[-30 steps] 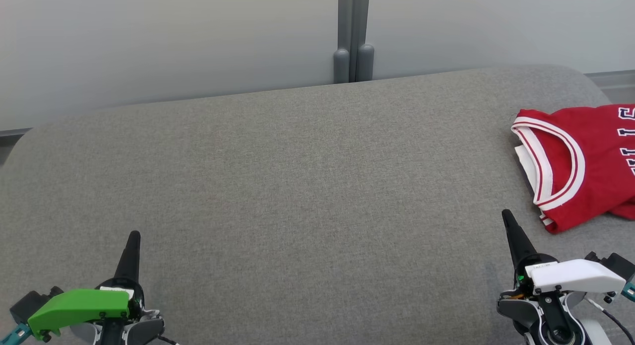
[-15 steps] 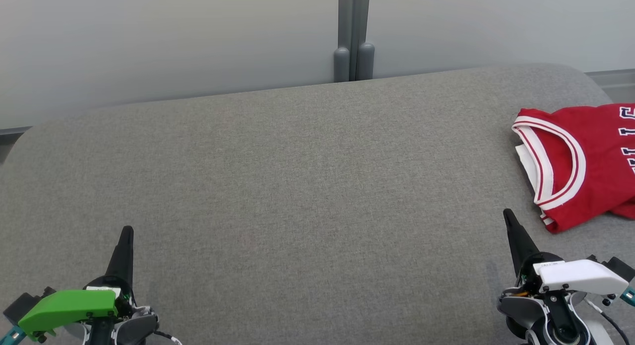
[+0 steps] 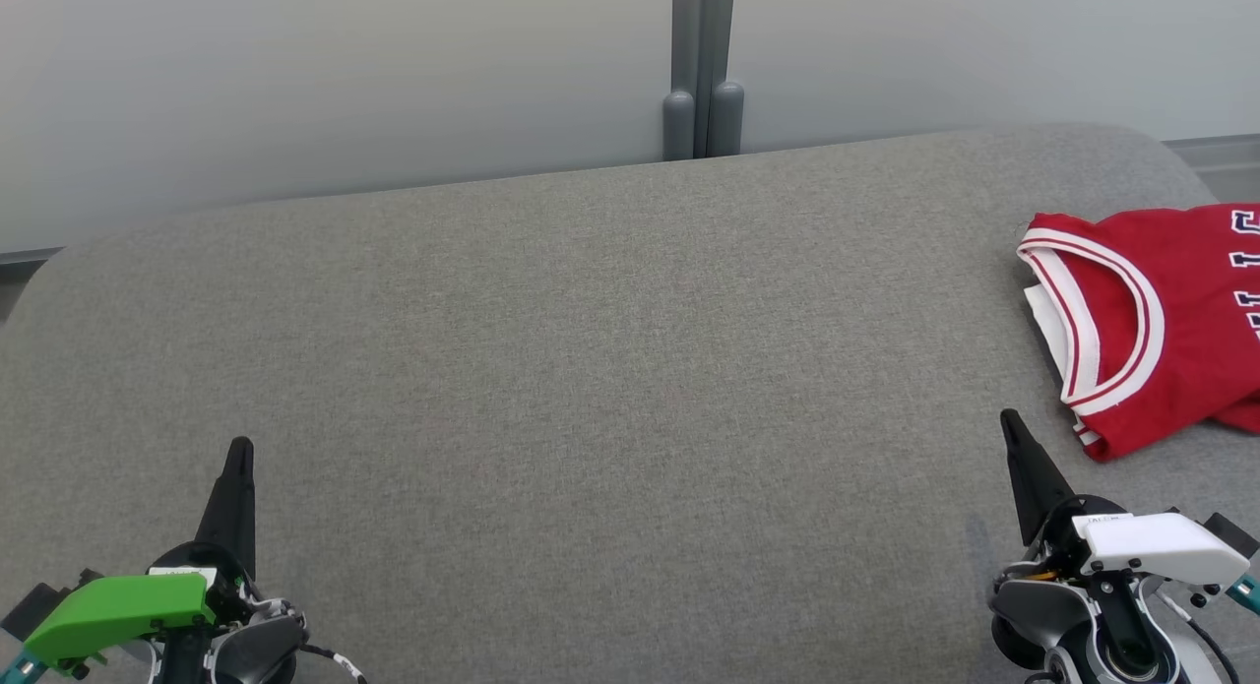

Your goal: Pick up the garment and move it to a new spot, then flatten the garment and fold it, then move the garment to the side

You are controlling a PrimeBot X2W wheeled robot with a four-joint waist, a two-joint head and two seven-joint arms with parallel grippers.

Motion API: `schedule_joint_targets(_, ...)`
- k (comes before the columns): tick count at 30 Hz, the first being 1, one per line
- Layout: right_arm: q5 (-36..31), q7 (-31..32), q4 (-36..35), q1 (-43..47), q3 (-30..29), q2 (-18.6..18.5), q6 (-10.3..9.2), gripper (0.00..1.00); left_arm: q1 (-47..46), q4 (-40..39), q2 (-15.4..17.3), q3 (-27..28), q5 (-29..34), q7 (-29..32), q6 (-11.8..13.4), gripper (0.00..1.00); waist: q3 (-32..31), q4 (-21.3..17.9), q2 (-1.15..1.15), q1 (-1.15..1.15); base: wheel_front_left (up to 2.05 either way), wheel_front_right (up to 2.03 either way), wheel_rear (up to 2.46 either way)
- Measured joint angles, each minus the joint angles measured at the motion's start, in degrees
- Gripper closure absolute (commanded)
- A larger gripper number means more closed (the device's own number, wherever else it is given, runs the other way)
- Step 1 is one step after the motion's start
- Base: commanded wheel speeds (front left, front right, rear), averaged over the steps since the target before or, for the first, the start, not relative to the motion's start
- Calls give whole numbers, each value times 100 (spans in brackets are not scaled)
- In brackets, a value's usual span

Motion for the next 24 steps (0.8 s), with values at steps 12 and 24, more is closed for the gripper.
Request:
schedule_joint_targets(12, 19, 0, 1, -2, -4, 0, 0, 100, -18, 0, -8, 11, -2, 8, -3, 100, 0, 0, 0, 0, 0, 0, 0)
schedule_joint_targets(24, 19, 1, 2, -3, -9, 1, 0, 100, -19, 0, -11, 16, -2, 26, -3, 100, 0, 0, 0, 0, 0, 0, 0)
